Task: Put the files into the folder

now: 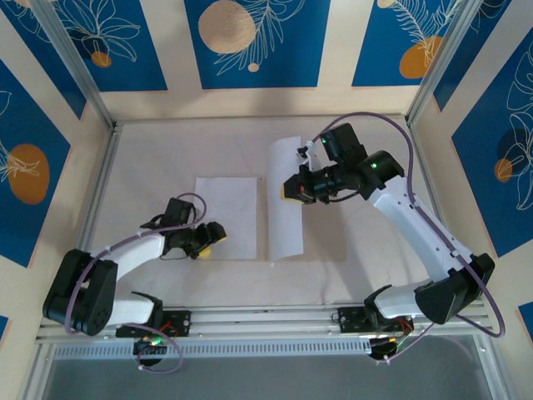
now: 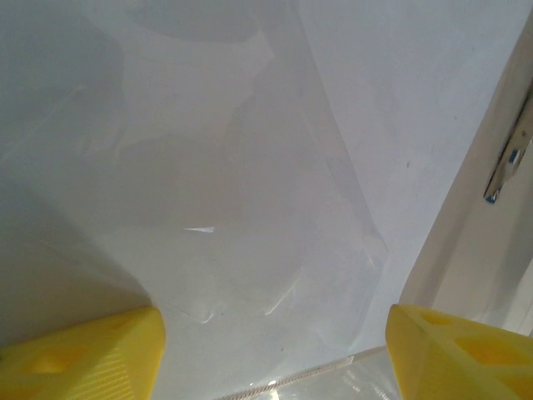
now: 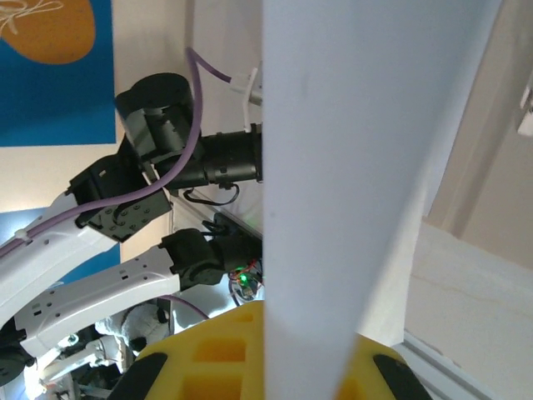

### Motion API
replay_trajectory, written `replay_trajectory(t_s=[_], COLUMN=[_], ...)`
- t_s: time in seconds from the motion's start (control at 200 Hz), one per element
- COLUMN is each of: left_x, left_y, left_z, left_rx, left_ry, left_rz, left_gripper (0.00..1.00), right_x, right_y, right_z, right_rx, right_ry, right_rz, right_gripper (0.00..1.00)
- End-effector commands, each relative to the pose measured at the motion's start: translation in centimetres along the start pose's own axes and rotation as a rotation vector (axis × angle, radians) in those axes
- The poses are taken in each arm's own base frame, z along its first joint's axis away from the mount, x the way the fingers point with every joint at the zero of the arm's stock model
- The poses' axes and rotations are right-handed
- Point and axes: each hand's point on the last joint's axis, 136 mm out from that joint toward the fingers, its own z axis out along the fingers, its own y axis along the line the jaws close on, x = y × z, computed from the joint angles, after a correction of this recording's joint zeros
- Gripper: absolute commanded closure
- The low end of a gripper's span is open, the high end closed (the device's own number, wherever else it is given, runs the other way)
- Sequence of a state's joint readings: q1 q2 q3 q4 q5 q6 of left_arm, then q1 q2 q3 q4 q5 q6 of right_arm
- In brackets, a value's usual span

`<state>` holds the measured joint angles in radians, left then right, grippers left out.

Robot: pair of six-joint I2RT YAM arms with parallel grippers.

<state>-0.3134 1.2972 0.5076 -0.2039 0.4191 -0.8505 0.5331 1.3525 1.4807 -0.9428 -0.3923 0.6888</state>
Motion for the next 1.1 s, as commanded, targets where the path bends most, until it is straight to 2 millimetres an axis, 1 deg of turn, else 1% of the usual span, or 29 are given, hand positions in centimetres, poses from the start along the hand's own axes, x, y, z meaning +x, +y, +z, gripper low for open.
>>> replay_trajectory(t_s=[0.0, 0.075, 0.225, 0.32, 0.37, 0.435, 0.5, 0.58, 0.885, 1.095], left_x=[1.2, 1.2, 1.4, 1.5, 1.6, 1.6, 1.8, 1.8, 1.9, 1.9], left_y=[3.0, 3.1, 2.9, 2.9, 2.9, 2.9, 3.0, 3.0, 3.1, 2.9], left_z=[-0.5, -0.6, -0.3, -0.1, -0.1, -0.1, -0.1, -0.2, 0.2, 0.2], left_rx=[-0.068, -0.061, -0.041, -0.035, -0.036, -0.034, -0.037, -0.037, -0.038, -0.036], left_ry=[0.038, 0.044, 0.065, 0.073, 0.075, 0.076, 0.079, 0.080, 0.100, 0.106], left_rz=[-0.043, -0.045, -0.058, -0.064, -0.063, -0.061, -0.059, -0.058, -0.057, -0.054], left_gripper=[0.28, 0.28, 0.28, 0.28, 0.28, 0.28, 0.28, 0.28, 0.28, 0.28], right_x=[-0.8, -1.0, -0.9, -0.8, -0.7, -0.6, -0.6, -0.8, -1.7, -2.2], right_y=[-0.3, -3.8, -10.8, -14.3, -15.8, -17.3, -18.4, -19.0, -19.7, -20.5], right_z=[0.3, 1.4, 3.7, 4.7, 5.2, 5.6, 5.7, 5.5, 4.0, 3.9], right_rx=[0.032, 0.186, 0.388, 0.469, 0.487, 0.506, 0.524, 0.532, 0.419, 0.397], right_ry=[-0.034, -0.059, -0.027, -0.004, 0.004, 0.013, 0.016, 0.007, -0.060, -0.075], right_rz=[-0.059, -0.087, -0.052, 0.006, 0.038, 0.072, 0.094, 0.099, 0.173, 0.173], right_gripper=[1.00, 1.00, 1.00, 1.00, 1.00, 1.00, 1.00, 1.00, 1.00, 1.00])
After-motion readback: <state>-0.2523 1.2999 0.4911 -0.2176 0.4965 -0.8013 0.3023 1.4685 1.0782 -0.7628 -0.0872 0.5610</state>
